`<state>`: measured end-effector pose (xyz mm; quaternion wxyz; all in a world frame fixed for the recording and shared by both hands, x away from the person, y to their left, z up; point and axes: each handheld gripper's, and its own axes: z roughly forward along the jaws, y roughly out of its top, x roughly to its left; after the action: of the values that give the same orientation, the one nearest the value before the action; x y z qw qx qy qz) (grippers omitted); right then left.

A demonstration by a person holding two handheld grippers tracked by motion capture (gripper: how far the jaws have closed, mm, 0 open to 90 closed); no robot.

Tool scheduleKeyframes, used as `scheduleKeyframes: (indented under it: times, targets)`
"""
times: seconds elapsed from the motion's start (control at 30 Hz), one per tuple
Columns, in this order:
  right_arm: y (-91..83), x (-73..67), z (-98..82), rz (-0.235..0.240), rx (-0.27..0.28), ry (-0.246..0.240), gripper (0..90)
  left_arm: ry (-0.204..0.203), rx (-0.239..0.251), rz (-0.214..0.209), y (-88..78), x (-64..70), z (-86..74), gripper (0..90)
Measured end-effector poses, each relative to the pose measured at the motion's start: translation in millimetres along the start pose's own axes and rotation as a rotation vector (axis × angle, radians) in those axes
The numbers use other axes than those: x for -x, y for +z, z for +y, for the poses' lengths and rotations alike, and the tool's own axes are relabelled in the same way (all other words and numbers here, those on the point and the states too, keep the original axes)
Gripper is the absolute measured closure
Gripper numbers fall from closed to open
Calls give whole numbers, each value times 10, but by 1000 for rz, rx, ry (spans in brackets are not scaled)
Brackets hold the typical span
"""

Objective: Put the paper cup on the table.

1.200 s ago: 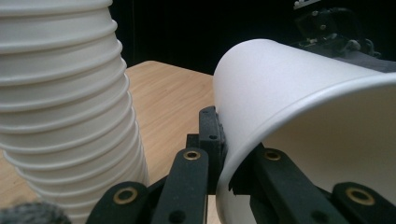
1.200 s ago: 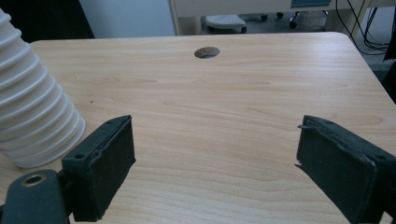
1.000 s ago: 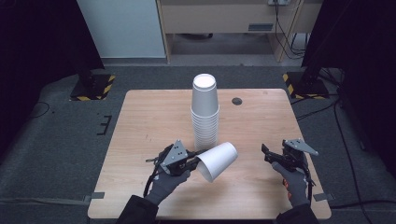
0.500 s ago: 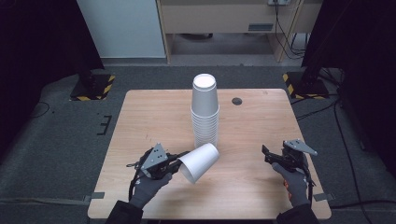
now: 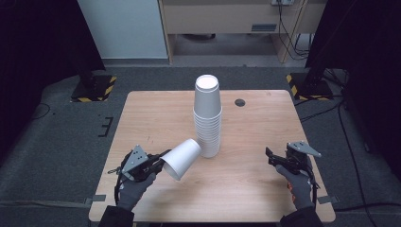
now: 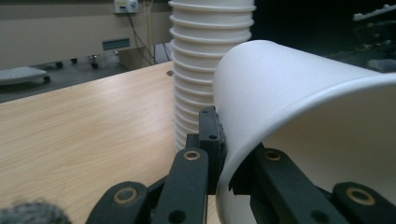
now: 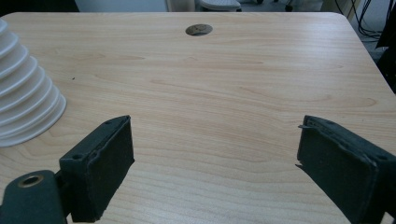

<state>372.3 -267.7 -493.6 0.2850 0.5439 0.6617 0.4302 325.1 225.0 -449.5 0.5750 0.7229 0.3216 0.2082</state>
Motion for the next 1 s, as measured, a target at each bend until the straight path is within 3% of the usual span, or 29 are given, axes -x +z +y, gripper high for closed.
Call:
scheduleKeyframes:
  times: [0.17, 0.3, 0.4, 0.67, 1.0]
  targets:
    - [25, -1, -24, -4, -24, -21, 113, -42, -15, 61, -105, -126, -26, 856]
    - [56, -12, -58, -16, -56, -68, 115, -76, -21, 115, -168, -234, -13, 856]
    - [89, -3, -101, -25, -92, -104, 113, -85, -39, 151, -204, -302, -21, 855]
    - [181, 32, -206, -31, -179, -136, 112, -118, -79, 232, -265, -518, -29, 856]
    - [274, 27, -295, -11, -269, -163, 107, -157, -168, 289, -326, -686, 22, 856]
